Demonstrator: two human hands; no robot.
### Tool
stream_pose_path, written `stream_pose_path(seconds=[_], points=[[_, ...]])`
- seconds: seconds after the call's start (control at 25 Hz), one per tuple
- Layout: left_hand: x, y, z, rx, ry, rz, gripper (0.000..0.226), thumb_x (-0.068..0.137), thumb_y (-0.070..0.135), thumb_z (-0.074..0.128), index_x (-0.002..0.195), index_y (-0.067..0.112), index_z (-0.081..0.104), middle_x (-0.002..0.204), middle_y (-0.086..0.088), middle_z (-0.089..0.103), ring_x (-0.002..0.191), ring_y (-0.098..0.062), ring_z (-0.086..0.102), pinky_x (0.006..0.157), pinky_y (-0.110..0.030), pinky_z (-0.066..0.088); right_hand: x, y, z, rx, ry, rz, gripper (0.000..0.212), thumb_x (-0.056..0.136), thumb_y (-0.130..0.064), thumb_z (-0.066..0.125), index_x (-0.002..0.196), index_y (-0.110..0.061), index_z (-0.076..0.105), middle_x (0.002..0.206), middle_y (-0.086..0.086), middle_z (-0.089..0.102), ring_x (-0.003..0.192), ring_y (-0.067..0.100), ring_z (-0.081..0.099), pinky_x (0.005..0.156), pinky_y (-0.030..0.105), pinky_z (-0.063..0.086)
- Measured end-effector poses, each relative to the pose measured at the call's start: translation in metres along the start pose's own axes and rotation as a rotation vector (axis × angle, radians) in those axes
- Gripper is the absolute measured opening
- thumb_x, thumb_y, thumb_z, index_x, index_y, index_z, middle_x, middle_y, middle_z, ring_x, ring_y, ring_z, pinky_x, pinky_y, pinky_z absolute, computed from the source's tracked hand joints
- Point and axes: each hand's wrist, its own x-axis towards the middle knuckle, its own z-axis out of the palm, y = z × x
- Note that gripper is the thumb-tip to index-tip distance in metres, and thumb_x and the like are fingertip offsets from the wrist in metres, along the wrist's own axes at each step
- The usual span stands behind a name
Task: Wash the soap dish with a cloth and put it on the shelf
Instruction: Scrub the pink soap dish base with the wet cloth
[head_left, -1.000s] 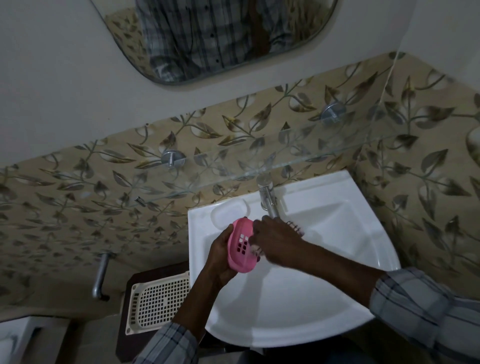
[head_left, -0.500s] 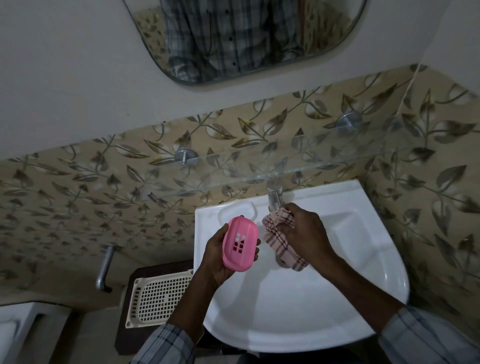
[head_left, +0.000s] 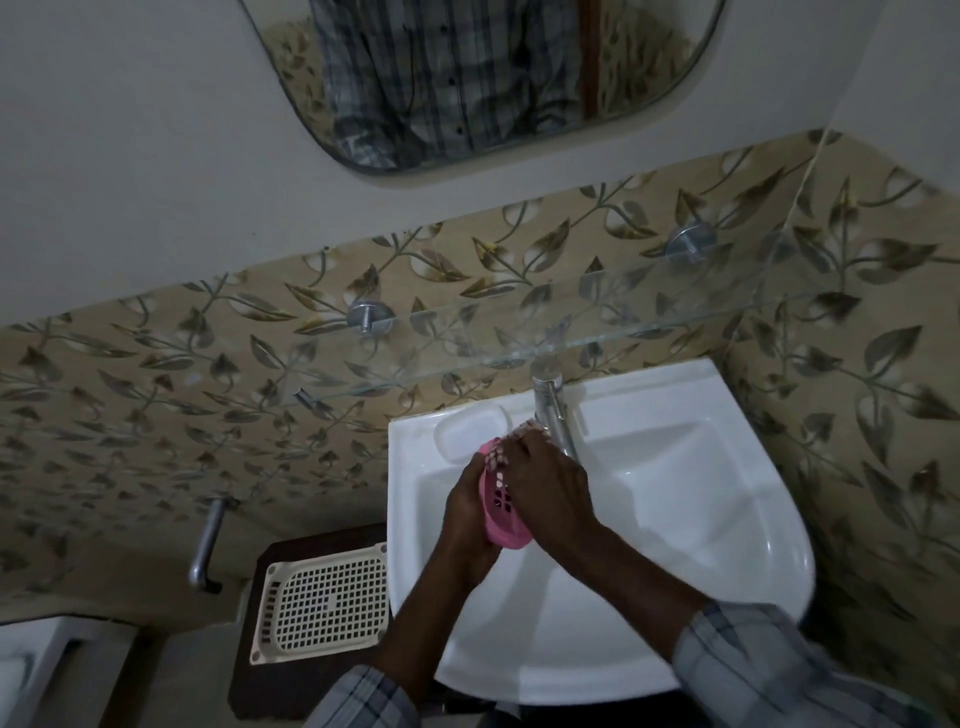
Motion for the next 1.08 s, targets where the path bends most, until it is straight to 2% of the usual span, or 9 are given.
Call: stream_pose_path(seconds=[0.12, 0.32, 0.4, 0.48, 0.6, 0.68, 0.84, 0.96, 1.08], points=[[0.002, -0.004, 0.005, 0.06, 0.035, 0.056, 0.041, 0.1, 0.041, 0.045, 0.114, 0.012, 0.07, 0.112, -0.014, 0.075, 0.098, -0.024, 0.074, 0.077, -0.032, 0.059, 0.011, -0.015, 0.006, 0.307, 0.005, 0.235, 0.02, 0.086, -0.02, 0.071, 0.102, -0.009, 0.072, 0.106, 0.01, 0.071, 0.1, 0.024, 0.068, 0.085, 0.032, 0.054], [-0.002, 0.021, -0.025, -0.013, -0.074, -0.117, 0.047, 0.099, 0.041, 0.041, 0.116, 0.005, 0.066, 0.102, -0.022, 0.073, 0.09, -0.037, 0.065, 0.076, -0.046, 0.055, 0.017, 0.04, -0.021, 0.394, -0.532, -0.442, 0.036, 0.096, -0.021, 0.058, 0.131, -0.023, 0.062, 0.139, 0.001, 0.057, 0.125, 0.016, 0.053, 0.101, 0.031, 0.047], [-0.004, 0.02, -0.025, -0.067, -0.11, -0.171, 0.054, 0.095, 0.045, 0.045, 0.116, 0.0, 0.066, 0.105, -0.027, 0.069, 0.087, -0.04, 0.065, 0.074, -0.047, 0.058, 0.023, 0.052, -0.035, 0.587, -0.513, -0.259, 0.032, 0.088, -0.022, 0.069, 0.12, -0.023, 0.068, 0.118, 0.002, 0.069, 0.104, 0.013, 0.064, 0.088, 0.03, 0.054], [-0.003, 0.019, -0.031, -0.113, -0.138, -0.197, 0.064, 0.09, 0.048, 0.048, 0.121, -0.006, 0.063, 0.11, -0.031, 0.064, 0.088, -0.042, 0.064, 0.076, -0.046, 0.058, 0.024, 0.062, -0.044, 0.702, -0.285, 0.169, 0.031, 0.078, -0.024, 0.08, 0.105, -0.022, 0.064, 0.093, 0.001, 0.074, 0.08, 0.014, 0.068, 0.069, 0.029, 0.055], [-0.002, 0.025, -0.04, -0.157, -0.193, -0.224, 0.069, 0.093, 0.05, 0.043, 0.13, -0.007, 0.055, 0.117, -0.033, 0.059, 0.092, -0.042, 0.062, 0.08, -0.045, 0.057, 0.017, 0.067, -0.049, 0.692, -0.004, 0.478, 0.023, 0.074, -0.019, 0.079, 0.092, -0.023, 0.064, 0.079, -0.012, 0.07, 0.074, 0.012, 0.068, 0.063, 0.018, 0.05], [0.0, 0.022, -0.04, -0.161, -0.229, -0.251, 0.065, 0.097, 0.049, 0.039, 0.128, -0.005, 0.059, 0.115, -0.031, 0.062, 0.091, -0.041, 0.064, 0.081, -0.046, 0.056, 0.009, 0.042, -0.047, 0.799, -0.002, 0.322, 0.027, 0.076, -0.013, 0.077, 0.097, -0.025, 0.066, 0.084, -0.022, 0.068, 0.078, 0.0, 0.066, 0.067, 0.007, 0.047], [-0.006, 0.02, -0.029, -0.216, -0.236, -0.229, 0.048, 0.092, 0.033, 0.047, 0.123, 0.0, 0.062, 0.112, -0.023, 0.069, 0.095, -0.035, 0.069, 0.086, -0.044, 0.057, -0.018, 0.02, -0.02, 0.486, -0.286, -0.314, 0.053, 0.084, -0.031, 0.072, 0.131, -0.012, 0.057, 0.132, 0.009, 0.058, 0.125, 0.027, 0.049, 0.108, 0.036, 0.039], [-0.015, 0.031, -0.03, -0.221, -0.32, -0.267, 0.048, 0.089, 0.029, 0.052, 0.123, -0.003, 0.064, 0.115, -0.025, 0.068, 0.098, -0.036, 0.068, 0.094, -0.044, 0.053, -0.009, 0.062, -0.022, 0.356, -0.399, -0.64, 0.084, 0.08, -0.055, 0.069, 0.149, -0.019, 0.038, 0.152, 0.007, 0.039, 0.145, 0.028, 0.026, 0.12, 0.044, 0.019], [-0.016, 0.033, -0.03, -0.213, -0.376, -0.318, 0.049, 0.088, 0.027, 0.057, 0.127, -0.003, 0.059, 0.115, -0.025, 0.067, 0.098, -0.036, 0.067, 0.093, -0.044, 0.054, -0.015, 0.068, -0.01, 0.11, -0.217, -0.849, 0.072, 0.085, -0.042, 0.068, 0.148, -0.018, 0.042, 0.151, 0.012, 0.042, 0.145, 0.028, 0.032, 0.117, 0.055, 0.025]])
